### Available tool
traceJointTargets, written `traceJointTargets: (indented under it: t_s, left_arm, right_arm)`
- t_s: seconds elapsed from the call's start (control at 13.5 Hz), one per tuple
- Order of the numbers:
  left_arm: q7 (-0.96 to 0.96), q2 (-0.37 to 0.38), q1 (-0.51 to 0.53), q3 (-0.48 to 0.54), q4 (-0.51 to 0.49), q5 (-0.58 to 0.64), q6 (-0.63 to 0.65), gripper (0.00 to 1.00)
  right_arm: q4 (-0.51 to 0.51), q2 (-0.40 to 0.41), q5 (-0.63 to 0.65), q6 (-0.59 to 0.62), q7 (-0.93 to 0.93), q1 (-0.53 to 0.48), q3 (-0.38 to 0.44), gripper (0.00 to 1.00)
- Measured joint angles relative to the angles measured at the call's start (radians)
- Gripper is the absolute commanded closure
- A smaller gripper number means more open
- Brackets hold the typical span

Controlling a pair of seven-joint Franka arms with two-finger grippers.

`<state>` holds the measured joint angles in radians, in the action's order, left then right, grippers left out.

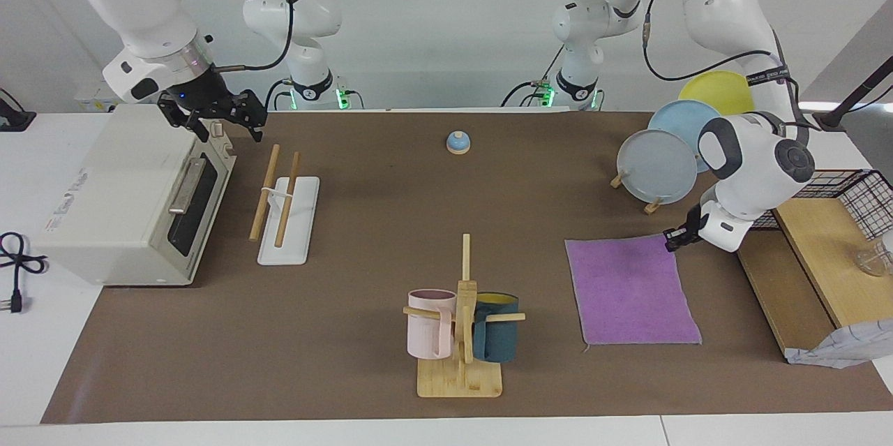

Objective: Fold towel and hang on rack

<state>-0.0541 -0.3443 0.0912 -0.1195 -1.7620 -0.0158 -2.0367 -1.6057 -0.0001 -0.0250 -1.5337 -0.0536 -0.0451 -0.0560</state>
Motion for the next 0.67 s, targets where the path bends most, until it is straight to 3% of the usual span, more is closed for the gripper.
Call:
traceJointTargets:
  t_s: [0.22,0.52,0.59,0.67]
  left_arm:
    - [-0.097,0.039,-0.197,-0.002,-0.021,0.073,-0.001,1.0]
    - [-0.319,0.012,-0.339,-0.003,-0.163,0.109,-0.207,1.0]
    - [-0.34,0.006,-0.34,-0.002,-0.186,0.109,-0.241,0.62]
    - [-0.347,0.003,-0.338,0.002,-0.197,0.109,-0.256,0.01]
  right_arm:
    - [0.0,0.0,0.0,0.0,0.0,0.0,0.0,0.0]
    - [0.0,0.0,0.0,0.0,0.0,0.0,0.0,0.0]
    - [0.0,0.0,0.0,0.0,0.0,0.0,0.0,0.0]
    - [0.0,0.0,0.0,0.0,0.0,0.0,0.0,0.0]
